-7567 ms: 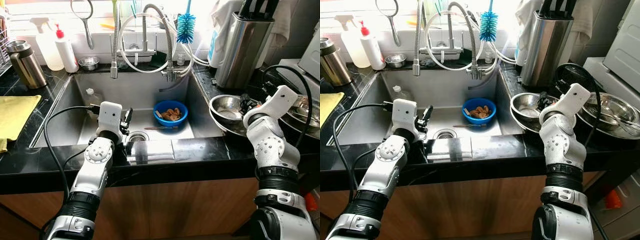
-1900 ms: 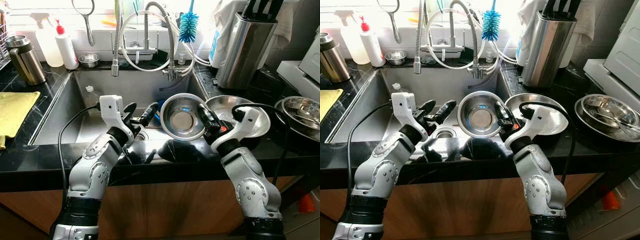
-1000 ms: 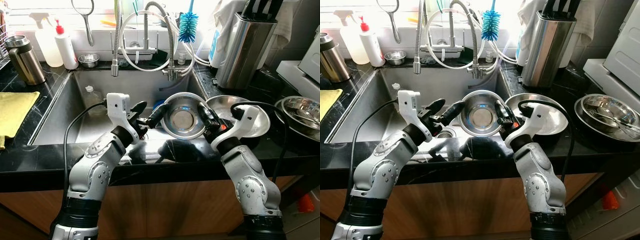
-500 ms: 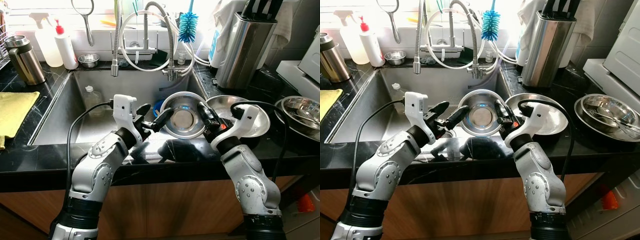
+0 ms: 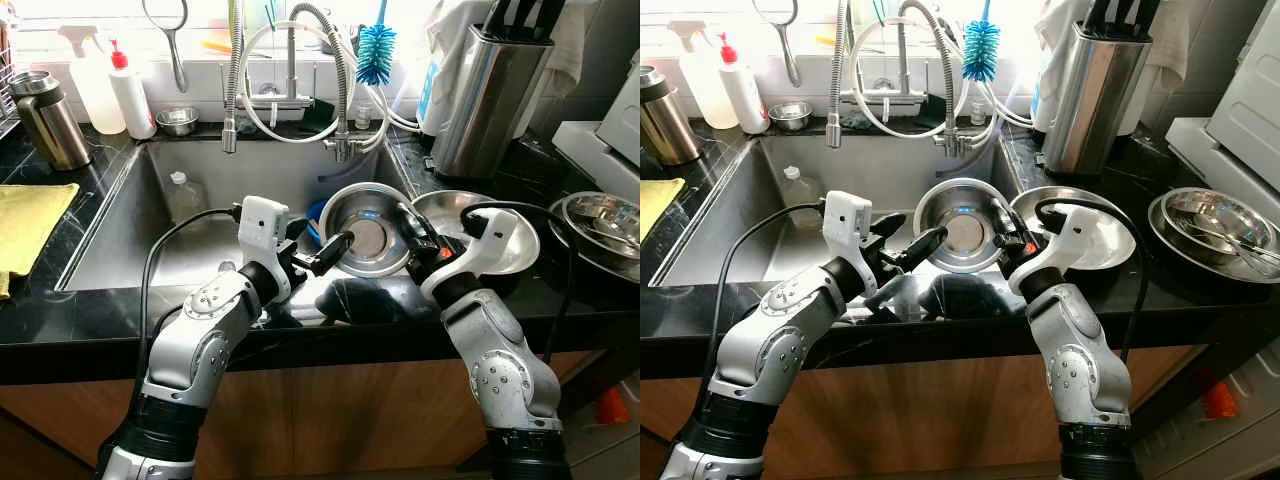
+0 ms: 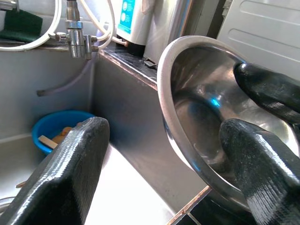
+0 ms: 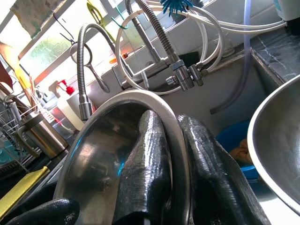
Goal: Kitchen organization
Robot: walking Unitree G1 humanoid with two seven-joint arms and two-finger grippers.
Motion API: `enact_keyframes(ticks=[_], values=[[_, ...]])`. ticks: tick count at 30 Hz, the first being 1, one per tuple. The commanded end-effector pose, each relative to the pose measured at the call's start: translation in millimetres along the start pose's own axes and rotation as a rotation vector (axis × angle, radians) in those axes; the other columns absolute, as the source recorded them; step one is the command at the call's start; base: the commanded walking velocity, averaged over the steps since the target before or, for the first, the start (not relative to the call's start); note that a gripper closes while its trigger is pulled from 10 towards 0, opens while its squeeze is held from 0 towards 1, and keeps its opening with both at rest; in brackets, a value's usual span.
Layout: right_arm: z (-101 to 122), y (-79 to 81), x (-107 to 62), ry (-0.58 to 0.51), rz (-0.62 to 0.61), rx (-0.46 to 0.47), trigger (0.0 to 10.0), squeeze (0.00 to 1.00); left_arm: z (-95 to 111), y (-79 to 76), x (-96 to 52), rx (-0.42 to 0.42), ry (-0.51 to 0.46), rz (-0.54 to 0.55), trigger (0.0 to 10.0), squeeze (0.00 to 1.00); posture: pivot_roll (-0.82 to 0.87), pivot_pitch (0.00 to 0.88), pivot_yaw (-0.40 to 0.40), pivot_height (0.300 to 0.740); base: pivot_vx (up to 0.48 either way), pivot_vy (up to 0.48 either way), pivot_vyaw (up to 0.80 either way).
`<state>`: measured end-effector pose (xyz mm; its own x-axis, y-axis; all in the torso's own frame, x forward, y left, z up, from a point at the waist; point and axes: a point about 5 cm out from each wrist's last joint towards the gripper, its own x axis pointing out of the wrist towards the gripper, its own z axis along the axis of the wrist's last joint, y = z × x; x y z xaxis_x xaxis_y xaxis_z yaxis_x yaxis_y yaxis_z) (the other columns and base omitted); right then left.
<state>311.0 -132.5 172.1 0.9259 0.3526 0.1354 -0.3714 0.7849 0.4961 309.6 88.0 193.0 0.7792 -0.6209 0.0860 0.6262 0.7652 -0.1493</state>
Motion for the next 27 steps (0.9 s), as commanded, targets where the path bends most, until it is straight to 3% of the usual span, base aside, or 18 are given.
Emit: enact_keyframes(ticks=[1, 2, 3, 4, 7, 8, 27], values=[[3.9, 4.5, 4.2, -0.013, 0.019, -0.007, 10.0, 0.00, -2.8, 0.2, 0.9, 0.005, 0.026, 0.009, 10.0, 0.00, -0.02, 0.040, -0.040, 0.740, 0.000, 0.000, 0.00], [3.8, 4.8, 4.3, -0.013, 0.020, -0.006, 10.0, 0.00, -2.9, 1.1, 1.1, 0.001, 0.026, 0.018, 9.1, 0.00, -0.02, 0.038, -0.040, 0.740, 0.000, 0.000, 0.00], [3.6, 5.1, 4.4, -0.013, 0.021, -0.006, 10.0, 0.00, -3.2, 2.7, 1.2, -0.002, 0.027, 0.032, 4.0, 0.00, -0.02, 0.038, -0.040, 0.740, 0.000, 0.000, 0.00], [3.3, 5.5, 4.6, -0.012, 0.022, -0.005, 10.0, 0.00, -3.6, 4.2, 1.2, -0.001, 0.029, 0.041, 2.7, 0.00, -0.02, 0.038, -0.039, 0.740, 0.000, 0.000, 0.00], [2.9, 5.9, 4.8, -0.012, 0.022, -0.005, 10.0, 0.00, -4.0, 5.6, 1.1, 0.002, 0.033, 0.049, 2.7, 0.00, -0.02, 0.038, -0.039, 0.740, 0.000, 0.000, 0.00], [2.6, 6.2, 5.0, -0.012, 0.024, -0.005, 10.0, 0.00, -4.1, 7.4, 0.9, -0.003, 0.032, 0.061, 0.0, 0.00, -0.02, 0.037, -0.040, 0.740, 0.000, 0.000, 0.00], [0.8, 7.1, 5.6, -0.004, 0.025, -0.024, 10.0, 0.00, -5.1, 10.9, 0.2, -0.011, 0.036, 0.090, 0.0, 0.00, -0.02, 0.039, -0.042, 0.740, 0.000, 0.000, 0.00]])
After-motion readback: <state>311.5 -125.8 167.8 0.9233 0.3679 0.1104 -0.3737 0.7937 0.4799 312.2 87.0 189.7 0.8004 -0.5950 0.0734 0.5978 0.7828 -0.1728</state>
